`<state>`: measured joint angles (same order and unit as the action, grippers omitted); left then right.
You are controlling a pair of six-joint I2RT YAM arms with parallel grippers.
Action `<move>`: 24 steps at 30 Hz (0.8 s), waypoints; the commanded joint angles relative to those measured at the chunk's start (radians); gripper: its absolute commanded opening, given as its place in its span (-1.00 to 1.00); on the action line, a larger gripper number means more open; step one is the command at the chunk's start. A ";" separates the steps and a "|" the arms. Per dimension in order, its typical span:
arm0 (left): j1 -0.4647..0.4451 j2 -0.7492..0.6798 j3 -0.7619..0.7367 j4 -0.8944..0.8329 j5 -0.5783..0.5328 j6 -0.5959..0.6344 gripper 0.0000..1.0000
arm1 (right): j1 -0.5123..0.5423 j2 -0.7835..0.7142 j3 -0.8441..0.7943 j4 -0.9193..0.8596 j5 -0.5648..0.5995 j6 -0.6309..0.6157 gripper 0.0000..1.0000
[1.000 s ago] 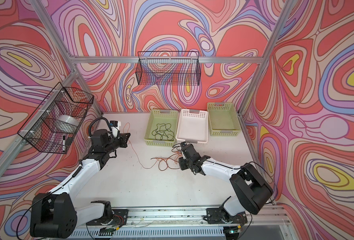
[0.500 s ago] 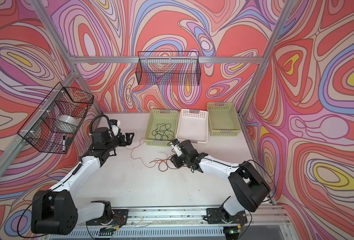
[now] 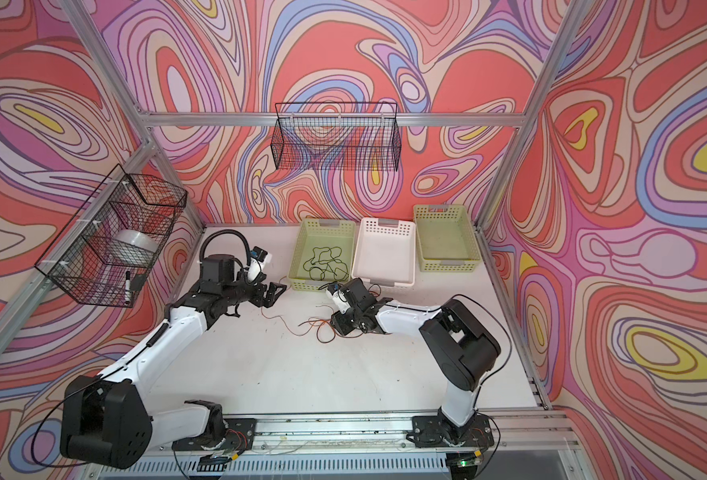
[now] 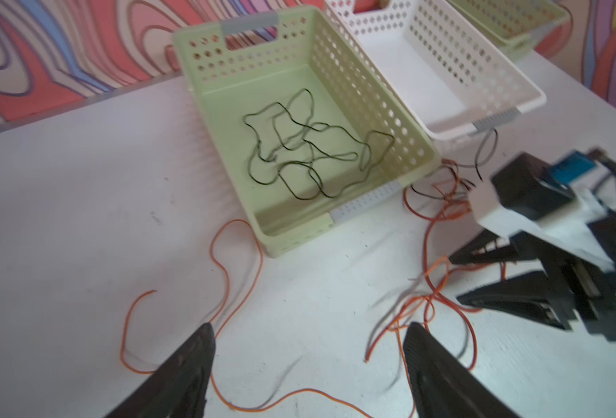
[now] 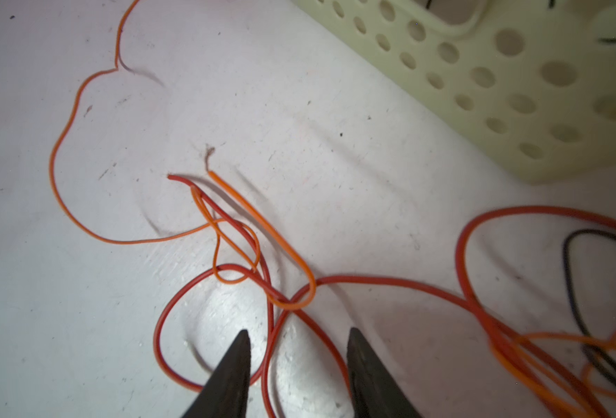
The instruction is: Untangle the cables
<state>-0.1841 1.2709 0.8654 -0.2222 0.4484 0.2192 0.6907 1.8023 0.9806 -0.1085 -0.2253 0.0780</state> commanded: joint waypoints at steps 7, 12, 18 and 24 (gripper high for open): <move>-0.139 -0.059 -0.140 -0.122 0.004 0.478 0.61 | 0.004 0.066 0.019 -0.022 -0.007 -0.025 -0.52; -0.220 -0.019 -0.160 -0.181 -0.044 0.616 0.49 | 0.004 0.055 0.015 -0.027 0.000 -0.027 -0.79; -0.297 0.022 -0.216 -0.086 -0.245 0.743 0.28 | 0.004 0.030 0.013 -0.034 0.009 -0.030 -0.87; -0.316 0.012 -0.250 0.112 -0.290 0.768 0.34 | 0.004 0.027 0.017 -0.048 0.001 -0.040 -0.89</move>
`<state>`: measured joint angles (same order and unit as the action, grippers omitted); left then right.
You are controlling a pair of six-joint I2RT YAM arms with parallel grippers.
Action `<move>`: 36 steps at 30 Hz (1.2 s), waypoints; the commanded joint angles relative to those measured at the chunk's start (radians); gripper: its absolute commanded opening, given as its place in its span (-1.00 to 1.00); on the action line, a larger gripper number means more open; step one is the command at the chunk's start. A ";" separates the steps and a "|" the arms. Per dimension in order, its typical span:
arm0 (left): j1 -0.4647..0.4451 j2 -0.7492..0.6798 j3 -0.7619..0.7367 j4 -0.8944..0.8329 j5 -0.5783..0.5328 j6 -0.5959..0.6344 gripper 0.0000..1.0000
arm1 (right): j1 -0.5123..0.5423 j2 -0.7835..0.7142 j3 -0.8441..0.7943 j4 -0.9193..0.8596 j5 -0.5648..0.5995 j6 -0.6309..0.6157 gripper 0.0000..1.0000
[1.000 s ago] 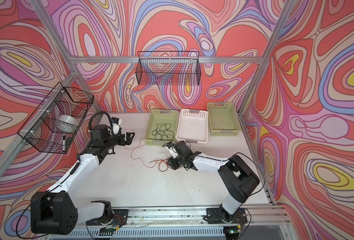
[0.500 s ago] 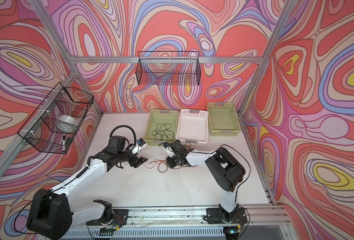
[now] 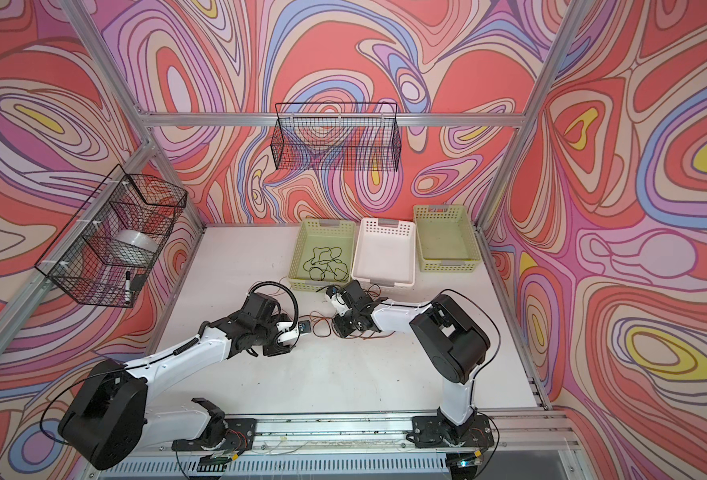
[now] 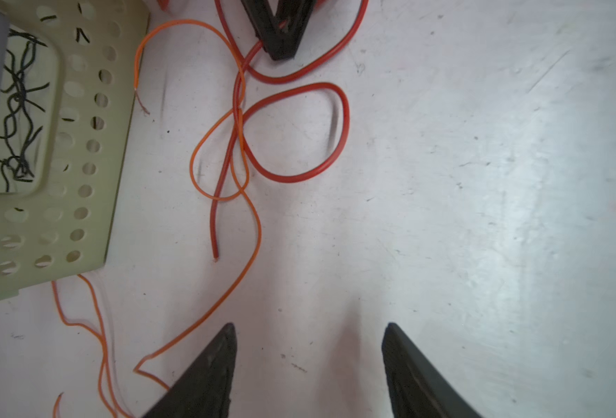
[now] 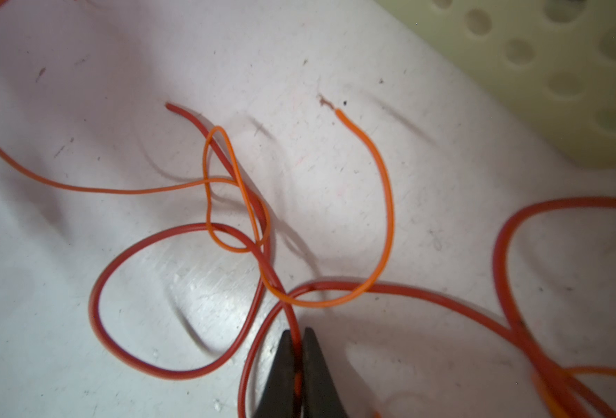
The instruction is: Untangle the cables
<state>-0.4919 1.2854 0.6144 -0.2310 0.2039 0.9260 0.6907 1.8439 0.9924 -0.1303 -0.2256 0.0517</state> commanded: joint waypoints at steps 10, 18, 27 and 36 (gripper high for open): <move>-0.009 0.057 0.028 0.156 0.012 0.160 0.36 | 0.004 -0.006 0.013 -0.031 -0.027 -0.014 -0.90; -0.010 0.194 0.092 0.189 -0.012 0.127 -0.44 | 0.004 -0.022 0.004 -0.050 -0.019 -0.006 -0.96; -0.009 0.040 0.059 0.262 -0.012 0.036 -1.00 | 0.000 -0.066 -0.056 -0.104 0.091 0.066 -1.00; 0.070 -0.123 0.064 0.338 0.015 -0.183 -1.00 | -0.037 -0.064 -0.103 -0.116 0.103 0.137 -1.00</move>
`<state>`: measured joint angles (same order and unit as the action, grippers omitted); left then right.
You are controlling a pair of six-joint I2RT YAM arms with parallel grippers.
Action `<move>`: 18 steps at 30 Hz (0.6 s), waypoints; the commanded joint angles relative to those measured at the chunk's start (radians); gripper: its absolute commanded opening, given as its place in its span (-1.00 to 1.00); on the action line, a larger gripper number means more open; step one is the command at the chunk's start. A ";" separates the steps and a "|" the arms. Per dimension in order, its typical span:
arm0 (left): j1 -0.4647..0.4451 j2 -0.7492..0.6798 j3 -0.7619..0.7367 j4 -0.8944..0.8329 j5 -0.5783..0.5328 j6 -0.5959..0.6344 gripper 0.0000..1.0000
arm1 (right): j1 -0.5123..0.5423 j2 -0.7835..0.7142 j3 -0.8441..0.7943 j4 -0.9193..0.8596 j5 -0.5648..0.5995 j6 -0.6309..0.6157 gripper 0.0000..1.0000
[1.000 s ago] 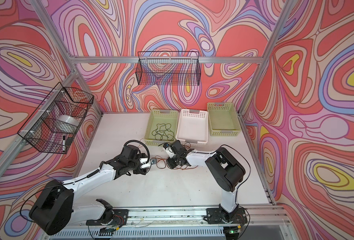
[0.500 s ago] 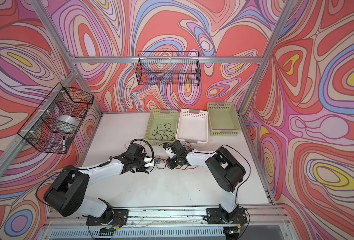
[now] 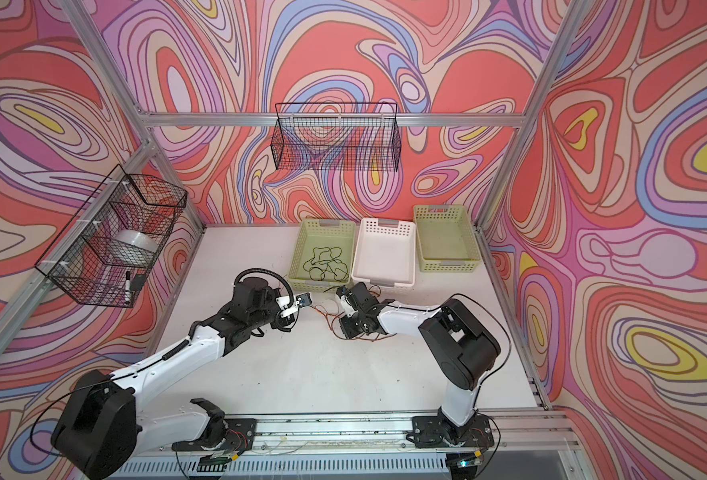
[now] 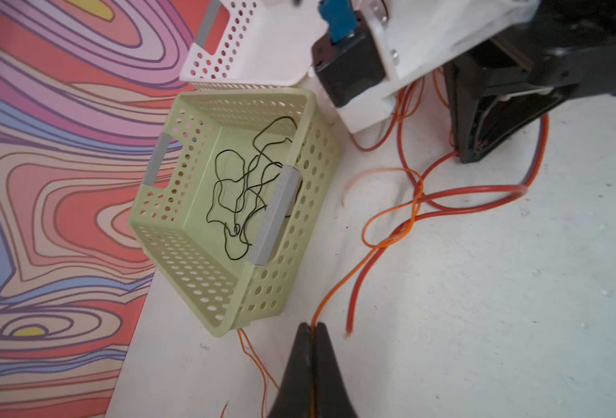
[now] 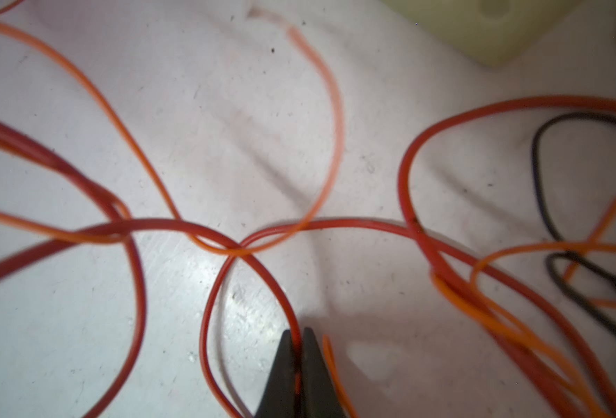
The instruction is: Untangle the cables
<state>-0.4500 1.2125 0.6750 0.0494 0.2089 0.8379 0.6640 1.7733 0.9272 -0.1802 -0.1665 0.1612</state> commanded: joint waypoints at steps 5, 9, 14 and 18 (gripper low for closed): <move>0.092 -0.141 0.012 0.081 0.048 -0.186 -1.00 | -0.020 0.010 -0.060 -0.060 0.050 0.041 -1.00; 0.144 -0.190 0.036 0.077 0.050 -0.221 -1.00 | -0.021 0.013 -0.067 -0.059 0.056 0.050 -1.00; 0.210 -0.224 0.072 0.078 0.045 -0.243 -1.00 | -0.021 0.022 -0.073 -0.061 0.074 0.068 -1.00; 0.307 -0.232 0.100 0.114 0.071 -0.328 -1.00 | -0.021 0.028 -0.077 -0.060 0.078 0.077 -1.00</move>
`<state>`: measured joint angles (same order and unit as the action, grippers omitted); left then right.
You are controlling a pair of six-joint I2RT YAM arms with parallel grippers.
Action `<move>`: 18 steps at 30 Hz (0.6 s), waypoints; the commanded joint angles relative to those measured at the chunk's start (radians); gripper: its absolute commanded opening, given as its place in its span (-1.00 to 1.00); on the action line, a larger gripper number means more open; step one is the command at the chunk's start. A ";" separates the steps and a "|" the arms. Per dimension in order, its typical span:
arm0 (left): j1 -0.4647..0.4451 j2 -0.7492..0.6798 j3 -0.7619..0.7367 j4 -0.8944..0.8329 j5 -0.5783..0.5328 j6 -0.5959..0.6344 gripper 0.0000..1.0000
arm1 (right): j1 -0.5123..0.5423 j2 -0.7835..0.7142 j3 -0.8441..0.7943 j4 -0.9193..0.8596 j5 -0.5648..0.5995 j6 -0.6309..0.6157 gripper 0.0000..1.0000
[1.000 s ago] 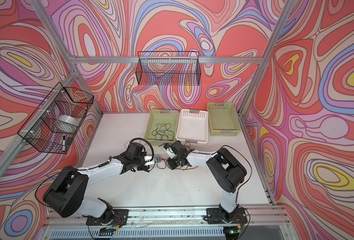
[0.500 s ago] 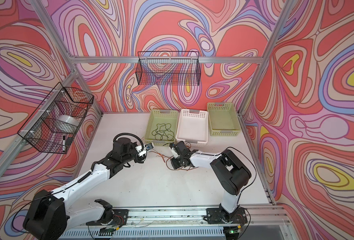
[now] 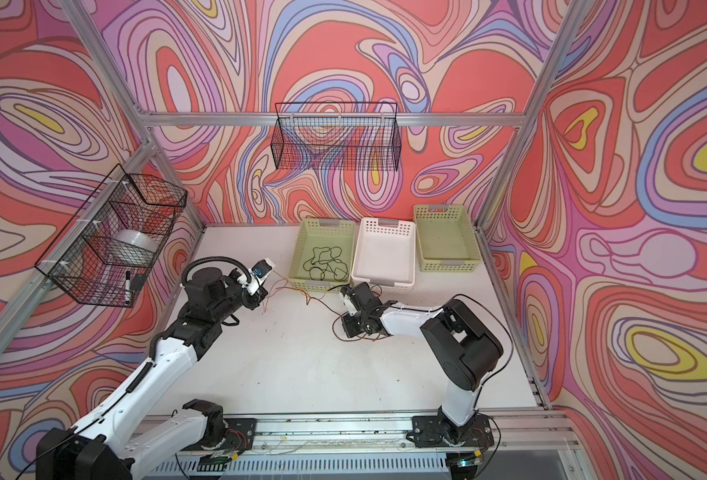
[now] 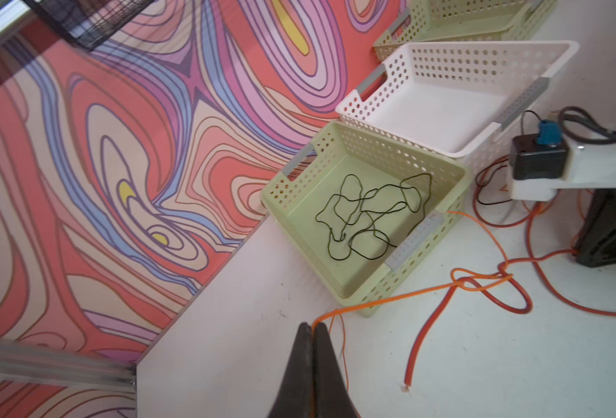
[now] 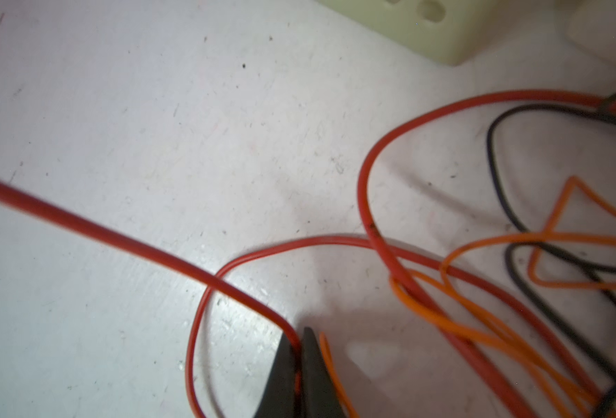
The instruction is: Untangle the cables
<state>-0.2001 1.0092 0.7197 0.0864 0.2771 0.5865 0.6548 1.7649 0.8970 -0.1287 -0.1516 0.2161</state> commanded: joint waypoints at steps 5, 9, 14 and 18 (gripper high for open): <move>0.080 -0.025 0.090 0.082 0.067 -0.109 -1.00 | -0.012 0.025 -0.055 -0.107 0.074 0.026 -1.00; 0.080 -0.020 0.111 0.052 0.115 -0.099 -1.00 | -0.012 0.013 -0.052 -0.109 0.075 0.014 -1.00; 0.080 -0.012 0.107 0.063 0.241 -0.135 -1.00 | -0.012 -0.109 -0.067 -0.047 0.069 -0.023 -1.00; 0.079 -0.001 0.128 0.049 0.262 -0.153 -1.00 | -0.012 -0.096 -0.023 -0.100 0.059 -0.072 -1.00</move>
<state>-0.1242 1.0046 0.8165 0.1242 0.4759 0.4652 0.6468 1.6768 0.8478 -0.1894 -0.1013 0.1890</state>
